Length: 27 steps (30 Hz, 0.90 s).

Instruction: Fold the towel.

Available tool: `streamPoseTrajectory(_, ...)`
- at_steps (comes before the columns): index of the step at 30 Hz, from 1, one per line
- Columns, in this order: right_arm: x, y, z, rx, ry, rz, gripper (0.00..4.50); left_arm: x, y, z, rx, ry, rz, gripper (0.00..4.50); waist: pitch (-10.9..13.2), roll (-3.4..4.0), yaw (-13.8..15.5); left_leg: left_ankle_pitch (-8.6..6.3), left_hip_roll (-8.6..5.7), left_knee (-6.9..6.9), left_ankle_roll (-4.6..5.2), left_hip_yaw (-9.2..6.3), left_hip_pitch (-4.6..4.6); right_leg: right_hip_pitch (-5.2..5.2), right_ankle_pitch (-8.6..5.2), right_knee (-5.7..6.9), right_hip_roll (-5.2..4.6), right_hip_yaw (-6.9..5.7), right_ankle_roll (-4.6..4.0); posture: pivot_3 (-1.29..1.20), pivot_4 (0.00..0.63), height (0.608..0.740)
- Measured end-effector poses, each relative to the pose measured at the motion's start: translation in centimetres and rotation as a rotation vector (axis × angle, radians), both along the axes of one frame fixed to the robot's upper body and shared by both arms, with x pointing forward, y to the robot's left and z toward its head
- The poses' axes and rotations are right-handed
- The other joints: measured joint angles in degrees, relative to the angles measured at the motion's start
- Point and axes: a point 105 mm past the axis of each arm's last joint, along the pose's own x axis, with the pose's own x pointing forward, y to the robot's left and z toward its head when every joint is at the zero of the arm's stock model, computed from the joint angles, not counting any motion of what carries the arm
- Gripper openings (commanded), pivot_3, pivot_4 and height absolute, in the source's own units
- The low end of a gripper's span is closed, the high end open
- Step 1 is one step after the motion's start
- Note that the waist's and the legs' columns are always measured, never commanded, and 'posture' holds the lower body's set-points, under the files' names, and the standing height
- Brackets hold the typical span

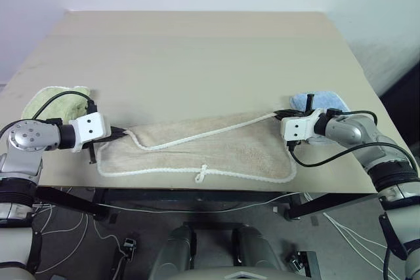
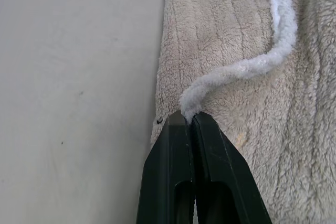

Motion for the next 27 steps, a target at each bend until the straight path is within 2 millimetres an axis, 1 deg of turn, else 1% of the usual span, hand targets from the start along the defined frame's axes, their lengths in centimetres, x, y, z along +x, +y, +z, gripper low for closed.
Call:
streamPoseTrajectory(7,0.1,-0.9,0.8,-0.009,-0.036,-0.018,0.03,0.4,-0.3,0.0,-0.036,-0.009,0.023,0.0,0.0,0.0,0.07,0.0,0.0,0.01,0.0,0.0,0.0,0.01,0.0,0.0,-0.01,0.0,0.0,0.0,0.15,0.74)
streamPoseTrajectory(10,0.7,-1.0,2.2,0.016,-0.077,-0.036,0.03,1.6,-0.4,1.3,-0.11,-0.05,0.074,0.0,0.0,0.0,0.05,0.0,0.0,0.02,0.0,0.0,0.0,0.0,0.0,0.02,0.0,0.0,0.0,0.0,0.15,0.74)
streamPoseTrajectory(12,1.2,-1.1,4.0,0.058,-0.117,-0.051,0.03,2.9,-0.4,3.1,-0.183,-0.106,0.121,0.0,0.0,0.0,0.07,0.0,-0.01,0.03,0.0,0.0,0.0,0.0,0.0,0.01,0.0,0.0,0.0,0.0,0.15,0.74)
streamPoseTrajectory(13,1.7,-1.0,5.4,0.084,-0.143,-0.06,0.03,3.8,-0.3,4.4,-0.233,-0.144,0.156,0.0,0.0,0.0,0.06,0.01,-0.01,0.04,0.0,0.0,-0.01,0.0,0.0,0.02,0.0,-0.01,0.0,0.0,0.15,0.74)
streamPoseTrajectory(15,2.4,-1.1,8.2,0.127,-0.194,-0.075,0.03,4.9,-0.2,6.7,-0.288,-0.213,0.193,0.0,0.0,-0.01,0.0,0.01,-0.01,0.04,0.0,0.0,-0.01,0.0,0.0,0.01,0.0,-0.01,0.01,0.0,0.15,0.74)
streamPoseTrajectory(17,2.9,-1.4,10.3,0.156,-0.227,-0.092,0.03,5.9,-0.1,8.2,-0.329,-0.261,0.227,0.0,0.0,-0.01,-0.02,0.01,-0.01,0.03,-0.01,0.0,0.0,0.0,0.0,0.0,0.0,-0.01,0.0,0.0,0.15,0.74)
streamPoseTrajectory(20,3.7,-2.0,12.9,0.188,-0.261,-0.123,0.03,7.5,0.4,10.5,-0.382,-0.331,0.3,0.0,0.01,-0.02,-0.04,0.01,-0.03,0.03,-0.01,0.01,-0.01,-0.01,0.0,0.0,0.01,-0.01,0.01,0.0,0.15,0.74)
streamPoseTrajectory(23,3.9,-2.4,15.2,0.217,-0.293,-0.133,0.03,8.6,0.9,13.7,-0.43,-0.431,0.354,0.0,0.01,-0.02,-0.05,0.01,-0.03,0.03,-0.01,0.02,-0.07,-0.06,0.0,-0.01,0.0,-0.01,0.01,0.0,0.15,0.74)
streamPoseTrajectory(27,3.1,-3.1,17.8,0.261,-0.314,-0.112,0.03,8.6,1.9,17.5,-0.493,-0.538,0.395,0.0,0.01,-0.02,-0.1,0.01,-0.03,0.02,-0.01,0.03,-0.11,-0.09,0.0,-0.02,0.0,0.0,0.01,0.0,0.15,0.74)
